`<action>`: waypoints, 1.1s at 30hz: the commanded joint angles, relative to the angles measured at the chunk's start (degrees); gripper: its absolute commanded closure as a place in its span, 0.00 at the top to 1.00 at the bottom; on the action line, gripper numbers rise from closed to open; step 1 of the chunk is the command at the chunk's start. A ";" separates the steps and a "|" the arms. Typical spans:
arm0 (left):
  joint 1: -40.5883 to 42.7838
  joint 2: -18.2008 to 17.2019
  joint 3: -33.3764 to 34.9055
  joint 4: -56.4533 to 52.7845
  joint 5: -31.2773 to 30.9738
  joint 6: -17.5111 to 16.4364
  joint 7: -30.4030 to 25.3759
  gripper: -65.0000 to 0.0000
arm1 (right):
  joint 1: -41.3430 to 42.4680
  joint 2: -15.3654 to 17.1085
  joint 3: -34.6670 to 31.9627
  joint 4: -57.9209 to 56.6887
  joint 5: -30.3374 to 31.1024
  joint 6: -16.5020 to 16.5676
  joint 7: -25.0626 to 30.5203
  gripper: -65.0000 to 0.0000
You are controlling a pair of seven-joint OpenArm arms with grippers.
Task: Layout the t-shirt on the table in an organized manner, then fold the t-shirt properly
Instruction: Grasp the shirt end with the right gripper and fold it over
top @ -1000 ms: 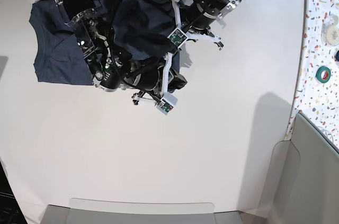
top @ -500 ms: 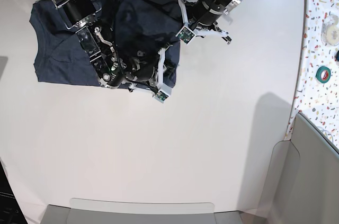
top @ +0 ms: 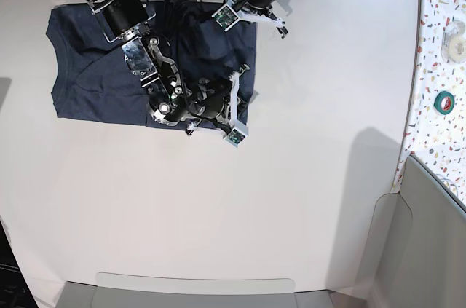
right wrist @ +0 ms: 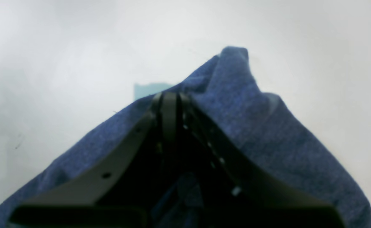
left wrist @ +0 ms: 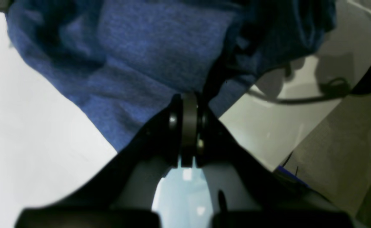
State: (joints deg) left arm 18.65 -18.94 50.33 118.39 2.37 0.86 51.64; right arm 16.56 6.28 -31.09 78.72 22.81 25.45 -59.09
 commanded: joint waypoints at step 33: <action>1.61 -3.17 -4.39 1.57 -0.13 7.53 -10.36 0.00 | -1.92 -3.95 28.41 24.97 -2.81 -0.97 -7.68 0.36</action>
State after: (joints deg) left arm 20.18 -21.93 46.44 118.78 1.93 7.99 42.15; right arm 13.96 2.68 -2.68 102.61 19.11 24.40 -67.46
